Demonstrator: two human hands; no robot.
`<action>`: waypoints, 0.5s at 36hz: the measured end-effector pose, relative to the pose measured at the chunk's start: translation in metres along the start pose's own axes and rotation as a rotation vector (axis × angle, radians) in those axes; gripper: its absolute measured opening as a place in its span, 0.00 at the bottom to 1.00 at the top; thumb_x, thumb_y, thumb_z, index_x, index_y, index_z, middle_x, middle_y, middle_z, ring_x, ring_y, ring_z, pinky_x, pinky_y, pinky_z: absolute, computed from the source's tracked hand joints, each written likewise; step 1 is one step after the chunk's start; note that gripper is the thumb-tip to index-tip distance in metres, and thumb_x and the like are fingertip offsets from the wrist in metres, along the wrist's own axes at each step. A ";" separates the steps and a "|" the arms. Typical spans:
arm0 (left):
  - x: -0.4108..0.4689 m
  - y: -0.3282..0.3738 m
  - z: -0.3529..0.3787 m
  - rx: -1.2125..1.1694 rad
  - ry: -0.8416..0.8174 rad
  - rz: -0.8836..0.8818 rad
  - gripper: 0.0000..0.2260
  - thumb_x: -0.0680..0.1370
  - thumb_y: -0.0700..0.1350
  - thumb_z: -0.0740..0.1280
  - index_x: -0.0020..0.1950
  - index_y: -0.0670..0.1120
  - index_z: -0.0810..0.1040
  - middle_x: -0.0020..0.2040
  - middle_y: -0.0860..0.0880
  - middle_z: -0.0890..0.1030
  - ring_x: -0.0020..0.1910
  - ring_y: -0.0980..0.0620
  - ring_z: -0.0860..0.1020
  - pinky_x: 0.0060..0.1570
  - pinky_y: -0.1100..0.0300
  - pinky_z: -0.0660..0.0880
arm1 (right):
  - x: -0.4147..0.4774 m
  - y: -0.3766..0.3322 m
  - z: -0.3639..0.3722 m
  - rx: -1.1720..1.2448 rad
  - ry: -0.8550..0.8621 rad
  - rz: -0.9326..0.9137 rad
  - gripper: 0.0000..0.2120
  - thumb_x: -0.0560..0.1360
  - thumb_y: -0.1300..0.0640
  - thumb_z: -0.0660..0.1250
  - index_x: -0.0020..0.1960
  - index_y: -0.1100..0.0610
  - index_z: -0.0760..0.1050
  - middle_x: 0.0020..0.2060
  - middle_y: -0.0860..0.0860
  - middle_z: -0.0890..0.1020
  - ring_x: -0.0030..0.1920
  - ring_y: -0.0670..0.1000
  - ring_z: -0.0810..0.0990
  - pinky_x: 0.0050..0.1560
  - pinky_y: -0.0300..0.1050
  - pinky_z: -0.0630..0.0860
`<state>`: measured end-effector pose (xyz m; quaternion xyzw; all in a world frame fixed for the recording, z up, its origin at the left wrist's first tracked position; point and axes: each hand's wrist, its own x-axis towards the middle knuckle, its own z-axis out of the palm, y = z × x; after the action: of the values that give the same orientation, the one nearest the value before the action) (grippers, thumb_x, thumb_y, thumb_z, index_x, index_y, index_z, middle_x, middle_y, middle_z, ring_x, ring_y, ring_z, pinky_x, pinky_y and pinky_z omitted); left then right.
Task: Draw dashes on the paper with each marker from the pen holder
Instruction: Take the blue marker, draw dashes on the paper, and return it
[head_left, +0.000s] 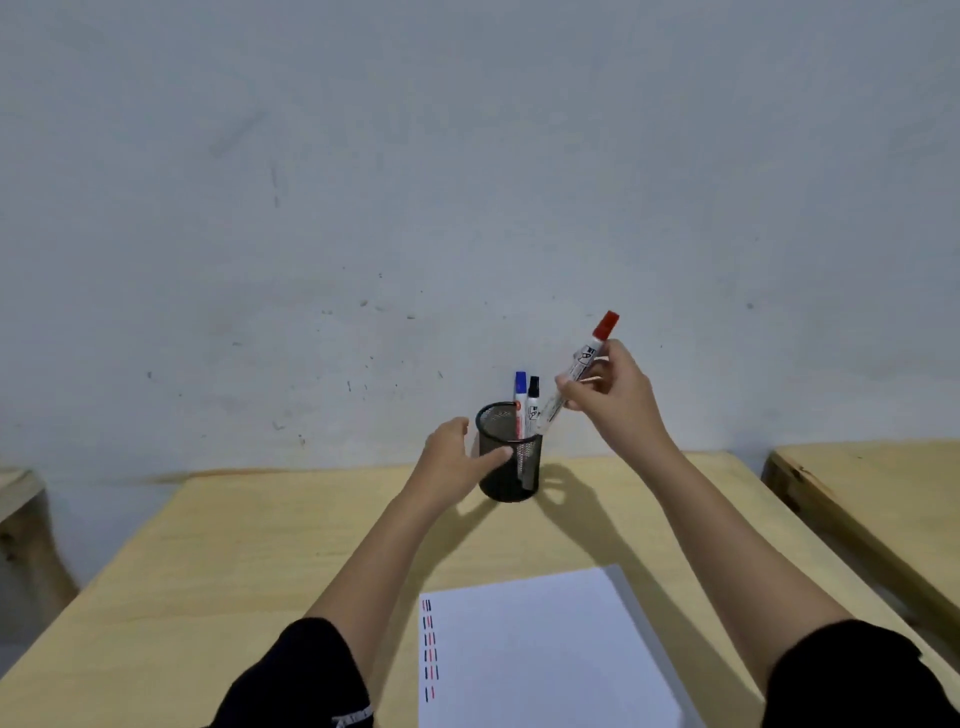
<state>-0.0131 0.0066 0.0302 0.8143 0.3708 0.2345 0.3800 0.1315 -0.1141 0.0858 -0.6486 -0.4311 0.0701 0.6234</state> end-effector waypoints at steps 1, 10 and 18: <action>0.004 -0.003 0.004 -0.010 -0.019 -0.010 0.27 0.71 0.54 0.73 0.64 0.45 0.68 0.62 0.43 0.72 0.62 0.47 0.71 0.61 0.53 0.69 | 0.006 0.004 0.001 0.013 0.024 -0.001 0.09 0.72 0.61 0.69 0.47 0.54 0.70 0.39 0.53 0.80 0.41 0.56 0.81 0.51 0.61 0.79; 0.023 -0.023 0.041 -0.269 0.013 0.079 0.22 0.65 0.42 0.78 0.52 0.52 0.72 0.48 0.62 0.77 0.44 0.72 0.75 0.39 0.80 0.69 | 0.026 0.046 0.031 0.042 0.061 0.119 0.03 0.74 0.60 0.65 0.45 0.58 0.71 0.41 0.56 0.79 0.46 0.60 0.81 0.49 0.56 0.81; 0.035 -0.037 0.054 -0.286 0.084 0.054 0.32 0.58 0.57 0.77 0.60 0.52 0.73 0.58 0.52 0.77 0.58 0.53 0.77 0.59 0.51 0.76 | 0.031 0.061 0.041 -0.176 -0.124 0.232 0.10 0.75 0.57 0.64 0.35 0.57 0.69 0.33 0.52 0.72 0.36 0.53 0.70 0.36 0.44 0.66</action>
<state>0.0290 0.0259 -0.0281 0.7509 0.3272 0.3289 0.4700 0.1535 -0.0548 0.0381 -0.7407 -0.3955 0.1434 0.5239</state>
